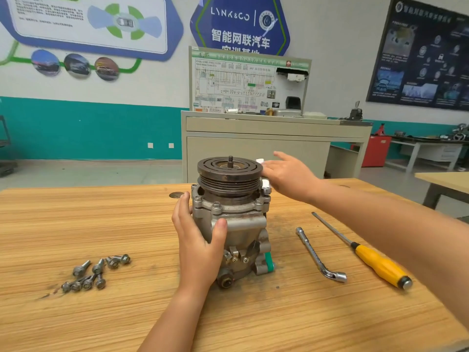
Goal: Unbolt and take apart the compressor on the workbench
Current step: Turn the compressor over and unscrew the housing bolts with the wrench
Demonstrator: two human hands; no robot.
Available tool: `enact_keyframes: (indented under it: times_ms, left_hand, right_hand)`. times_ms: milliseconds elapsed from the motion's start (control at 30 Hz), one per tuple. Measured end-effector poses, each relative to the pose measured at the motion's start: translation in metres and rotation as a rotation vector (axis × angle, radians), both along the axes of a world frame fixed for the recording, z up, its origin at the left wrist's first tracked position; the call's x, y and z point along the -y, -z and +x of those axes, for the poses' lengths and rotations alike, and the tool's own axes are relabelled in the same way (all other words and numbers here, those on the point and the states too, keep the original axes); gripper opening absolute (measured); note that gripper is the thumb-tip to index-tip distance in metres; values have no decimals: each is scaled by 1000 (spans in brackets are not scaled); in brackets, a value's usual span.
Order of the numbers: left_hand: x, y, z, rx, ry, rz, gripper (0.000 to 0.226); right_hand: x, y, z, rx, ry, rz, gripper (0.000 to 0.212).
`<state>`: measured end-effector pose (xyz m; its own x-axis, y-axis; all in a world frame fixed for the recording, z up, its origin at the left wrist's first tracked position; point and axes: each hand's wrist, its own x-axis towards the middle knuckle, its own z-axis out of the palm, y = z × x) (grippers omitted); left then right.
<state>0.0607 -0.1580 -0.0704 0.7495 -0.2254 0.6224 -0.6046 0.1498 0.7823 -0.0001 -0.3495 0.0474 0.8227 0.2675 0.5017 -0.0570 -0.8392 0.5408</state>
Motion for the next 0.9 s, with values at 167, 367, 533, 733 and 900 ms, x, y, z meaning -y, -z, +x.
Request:
enact_keyframes:
  times_ms: [167,367,533,733,900]
  left_hand:
    - [-1,0,1,2,-4,3,86]
    - [-2,-1,-2,-27,11,1,77]
    - [-2,-2,-3,-33,21,-2,80]
    - [-2,-2,-4,-32,22,-12,83]
    - [-1,-1,-3,-32,24,-14,89]
  right_hand:
    - [-7,-2,-1,29,-53,141,25]
    - [-29,-6,-54,269,125,726,30]
    - [-62,-1,-101,-30,475,421,15]
    - [-84,-5,-94,-247,648,206,35]
    - [-104,-20,-82,-407,686,-47,39]
